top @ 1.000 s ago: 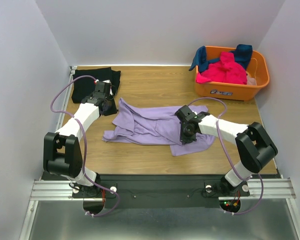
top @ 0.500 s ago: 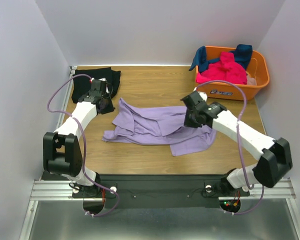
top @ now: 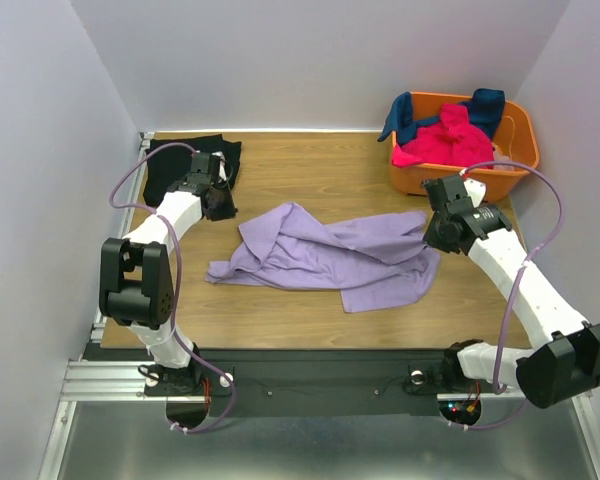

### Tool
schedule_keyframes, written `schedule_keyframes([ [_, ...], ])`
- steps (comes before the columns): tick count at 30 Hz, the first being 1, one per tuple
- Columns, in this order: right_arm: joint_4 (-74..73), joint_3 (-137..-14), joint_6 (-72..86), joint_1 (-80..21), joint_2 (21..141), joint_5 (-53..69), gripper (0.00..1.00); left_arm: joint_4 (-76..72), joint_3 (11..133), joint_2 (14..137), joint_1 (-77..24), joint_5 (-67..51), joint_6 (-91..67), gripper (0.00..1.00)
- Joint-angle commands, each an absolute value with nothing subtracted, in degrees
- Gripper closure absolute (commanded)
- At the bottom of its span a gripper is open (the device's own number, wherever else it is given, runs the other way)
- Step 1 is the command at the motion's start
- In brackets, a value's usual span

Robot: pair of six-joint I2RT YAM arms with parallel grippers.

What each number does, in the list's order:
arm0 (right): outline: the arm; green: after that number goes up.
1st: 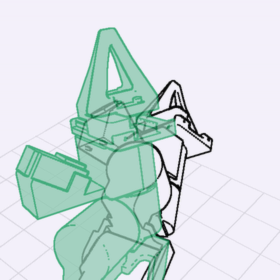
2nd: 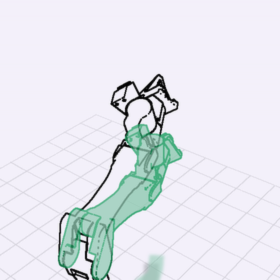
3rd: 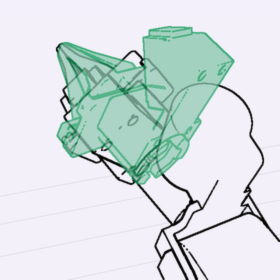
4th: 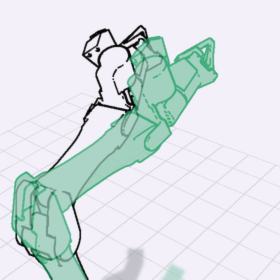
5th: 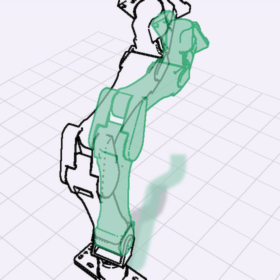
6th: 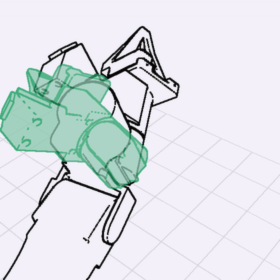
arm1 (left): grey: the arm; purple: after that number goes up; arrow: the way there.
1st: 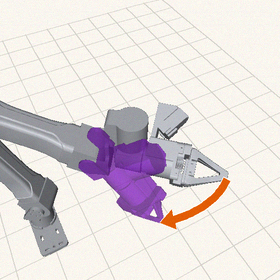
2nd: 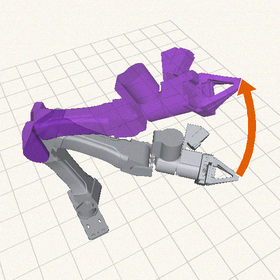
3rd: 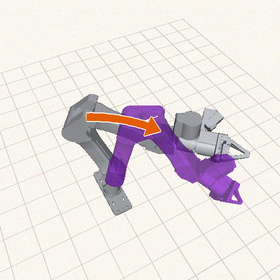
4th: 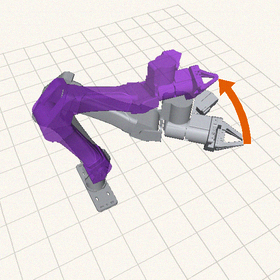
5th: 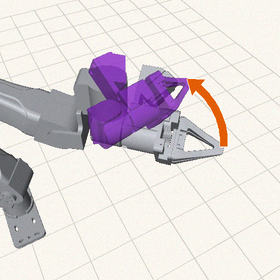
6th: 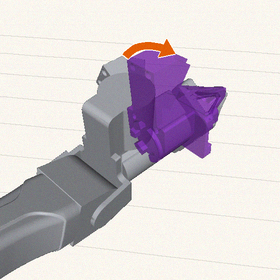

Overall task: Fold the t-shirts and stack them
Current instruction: Flatten the tshirt out

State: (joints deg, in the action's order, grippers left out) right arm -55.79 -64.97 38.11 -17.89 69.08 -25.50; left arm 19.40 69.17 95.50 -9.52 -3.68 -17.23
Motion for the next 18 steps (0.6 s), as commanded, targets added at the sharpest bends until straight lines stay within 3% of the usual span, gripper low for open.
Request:
schedule_keyframes([
  [1, -56.7, -67.8, 37.0, -17.3, 69.6, -27.9, 1.0, 17.6, 65.3, 93.0, -9.1, -4.1, -14.8, 0.76],
  [9, -56.1, -68.5, 36.3, -17.2, 70.8, -26.4, 0.99, 9.1, 59.9, 94.3, -8.7, -15.1, -16.3, 0.72],
  [11, -55.9, -68.5, 36.4, -17.2, 70.9, -25.8, 1.0, 8.3, 60.2, 95.7, -8.7, -15.1, -16.9, 0.67],
  [16, -55.6, -68.7, 36.7, -17.2, 70.8, -25.0, 1.0, 6.8, 60.8, 98.6, -8.7, -13.4, -18.1, 0.66],
  [18, -55.6, -68.6, 36.8, -17.2, 70.5, -24.8, 1.0, 6.5, 61.1, 99.7, -8.7, -13.0, -18.5, 0.57],
])
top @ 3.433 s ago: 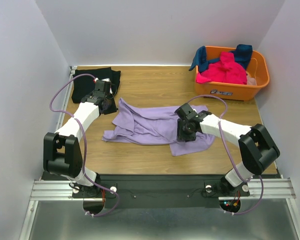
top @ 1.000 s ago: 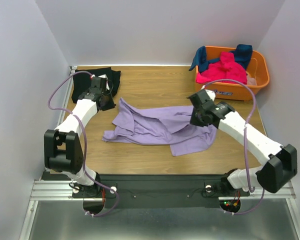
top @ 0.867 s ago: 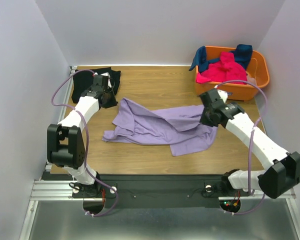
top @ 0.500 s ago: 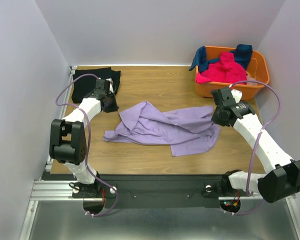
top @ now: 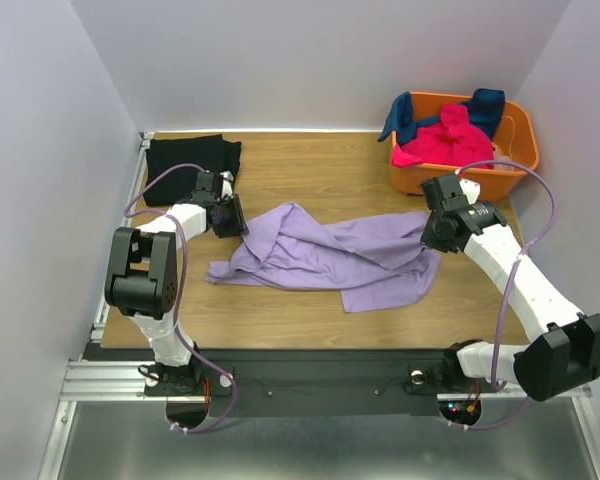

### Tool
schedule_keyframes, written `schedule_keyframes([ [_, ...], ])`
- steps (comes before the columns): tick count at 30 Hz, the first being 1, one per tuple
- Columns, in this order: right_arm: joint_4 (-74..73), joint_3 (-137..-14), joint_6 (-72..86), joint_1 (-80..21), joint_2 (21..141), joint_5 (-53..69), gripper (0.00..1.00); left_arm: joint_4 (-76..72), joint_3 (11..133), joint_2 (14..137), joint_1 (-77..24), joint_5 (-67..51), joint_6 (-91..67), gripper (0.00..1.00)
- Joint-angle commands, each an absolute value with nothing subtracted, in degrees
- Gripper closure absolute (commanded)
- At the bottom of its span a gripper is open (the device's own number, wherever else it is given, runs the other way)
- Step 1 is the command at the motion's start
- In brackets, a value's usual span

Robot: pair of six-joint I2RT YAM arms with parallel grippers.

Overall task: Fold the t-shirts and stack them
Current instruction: Flatten the tshirt out

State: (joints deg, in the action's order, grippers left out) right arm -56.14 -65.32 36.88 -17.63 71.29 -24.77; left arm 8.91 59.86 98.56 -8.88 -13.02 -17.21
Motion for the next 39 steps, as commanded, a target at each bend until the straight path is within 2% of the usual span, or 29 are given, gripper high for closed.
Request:
schedule_keyframes([
  [1, -55.6, -68.5, 37.0, -17.2, 70.3, -24.7, 1.0, 6.4, 61.3, 100.1, -8.7, -12.7, -18.8, 0.55],
  [14, -55.5, -67.3, 36.7, -17.2, 69.1, -23.4, 1.0, 5.6, 63.5, 101.4, -8.7, -5.4, -22.0, 0.51],
  [30, -54.3, -67.5, 36.6, -17.2, 70.6, -21.5, 1.0, 4.1, 65.4, 105.6, -8.8, -7.8, -22.0, 0.5],
  [32, -54.2, -67.5, 36.6, -17.3, 70.6, -21.5, 1.0, 4.0, 65.6, 106.1, -8.9, -8.4, -22.2, 0.54],
  [34, -54.2, -67.6, 36.6, -17.2, 70.8, -21.6, 1.0, 4.0, 65.5, 106.5, -9.0, -9.0, -22.4, 0.68],
  [35, -54.1, -67.7, 36.6, -17.2, 70.8, -21.6, 1.0, 4.0, 65.4, 106.6, -9.1, -9.1, -22.4, 0.77],
  [36, -54.1, -67.7, 36.7, -17.2, 70.8, -21.7, 1.0, 4.0, 65.3, 106.6, -9.1, -9.1, -22.5, 1.0],
  [39, -53.9, -67.7, 36.9, -17.2, 70.9, -21.7, 1.0, 4.1, 65.0, 106.3, -9.1, -9.6, -22.7, 1.0],
])
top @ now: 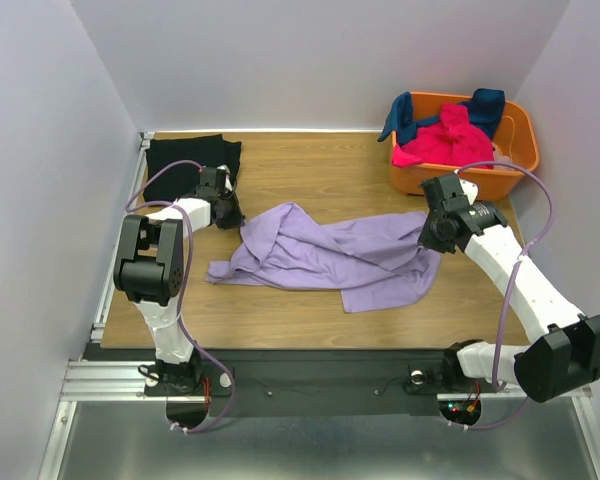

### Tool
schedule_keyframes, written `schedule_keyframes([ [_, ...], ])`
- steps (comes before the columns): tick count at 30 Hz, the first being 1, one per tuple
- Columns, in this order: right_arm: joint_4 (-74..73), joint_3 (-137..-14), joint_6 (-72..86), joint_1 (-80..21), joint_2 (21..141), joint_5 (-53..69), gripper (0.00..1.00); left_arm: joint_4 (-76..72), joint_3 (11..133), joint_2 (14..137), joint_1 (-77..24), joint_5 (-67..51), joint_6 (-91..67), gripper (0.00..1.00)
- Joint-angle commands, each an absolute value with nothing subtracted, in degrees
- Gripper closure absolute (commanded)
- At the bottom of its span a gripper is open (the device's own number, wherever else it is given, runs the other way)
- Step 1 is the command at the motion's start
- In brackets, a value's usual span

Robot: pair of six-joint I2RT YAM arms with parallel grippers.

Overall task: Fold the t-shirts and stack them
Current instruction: Flatten the tshirt out

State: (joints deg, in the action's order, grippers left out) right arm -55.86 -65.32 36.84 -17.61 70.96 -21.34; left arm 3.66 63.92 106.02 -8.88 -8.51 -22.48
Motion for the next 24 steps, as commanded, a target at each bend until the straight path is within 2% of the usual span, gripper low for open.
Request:
schedule_keyframes([
  [1, -53.6, -67.7, 37.1, -17.2, 71.1, -21.5, 1.0, 4.1, 65.1, 105.7, -9.1, -9.7, -22.8, 1.0],
  [6, -52.9, -69.3, 37.4, -17.2, 70.7, -22.5, 0.99, 6.1, 67.8, 100.3, -8.4, -5.8, -22.9, 1.0],
  [13, -53.0, -76.4, 34.6, -16.6, 71.5, -26.3, 0.99, 10.7, 74.8, 86.0, -5.1, 3.3, -21.0, 1.0],
  [24, -51.1, -99.9, 23.5, -9.4, 79.7, -24.8, 0.99, 14.8, 82.2, 70.1, 3.1, 8.0, -20.8, 1.0],
])
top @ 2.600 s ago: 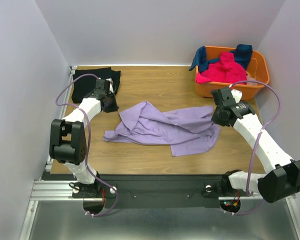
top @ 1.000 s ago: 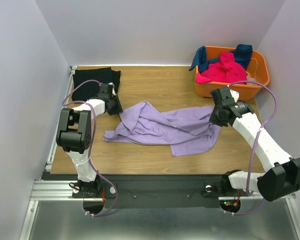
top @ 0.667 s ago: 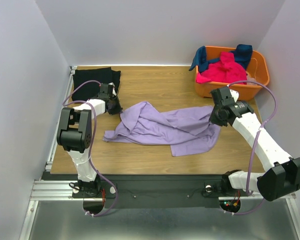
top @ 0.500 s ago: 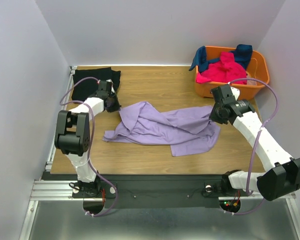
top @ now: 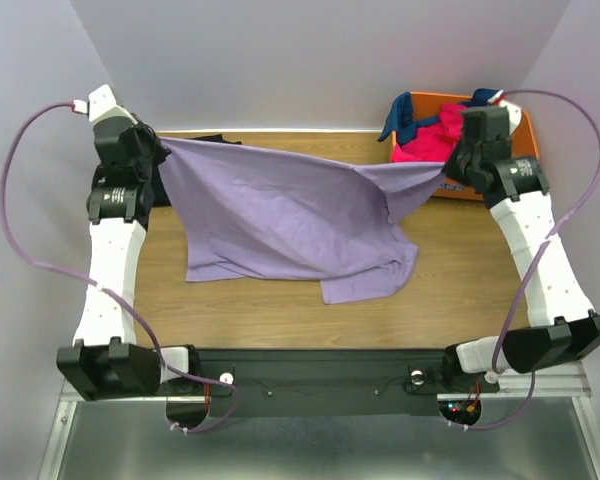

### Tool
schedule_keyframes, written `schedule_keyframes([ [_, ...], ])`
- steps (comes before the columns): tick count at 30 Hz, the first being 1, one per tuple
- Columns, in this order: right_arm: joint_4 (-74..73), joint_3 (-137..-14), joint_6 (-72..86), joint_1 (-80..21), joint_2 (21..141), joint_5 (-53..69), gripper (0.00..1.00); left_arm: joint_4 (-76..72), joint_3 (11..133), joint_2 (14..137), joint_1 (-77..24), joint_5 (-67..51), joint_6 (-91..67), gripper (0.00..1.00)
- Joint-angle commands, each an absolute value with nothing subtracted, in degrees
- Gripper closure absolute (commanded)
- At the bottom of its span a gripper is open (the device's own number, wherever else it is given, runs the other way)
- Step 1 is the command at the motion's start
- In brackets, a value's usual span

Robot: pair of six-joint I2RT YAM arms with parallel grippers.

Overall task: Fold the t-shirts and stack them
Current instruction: Flatten the tshirt out

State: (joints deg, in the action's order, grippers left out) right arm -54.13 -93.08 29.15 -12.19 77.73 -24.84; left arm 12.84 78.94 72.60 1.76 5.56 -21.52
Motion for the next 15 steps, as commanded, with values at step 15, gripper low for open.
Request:
schedule_keyframes([
  [15, -49.5, -119.7, 16.4, -6.9, 74.2, -16.9, 1.0, 25.4, 88.6, 49.6, 3.7, 3.2, -25.6, 1.0],
])
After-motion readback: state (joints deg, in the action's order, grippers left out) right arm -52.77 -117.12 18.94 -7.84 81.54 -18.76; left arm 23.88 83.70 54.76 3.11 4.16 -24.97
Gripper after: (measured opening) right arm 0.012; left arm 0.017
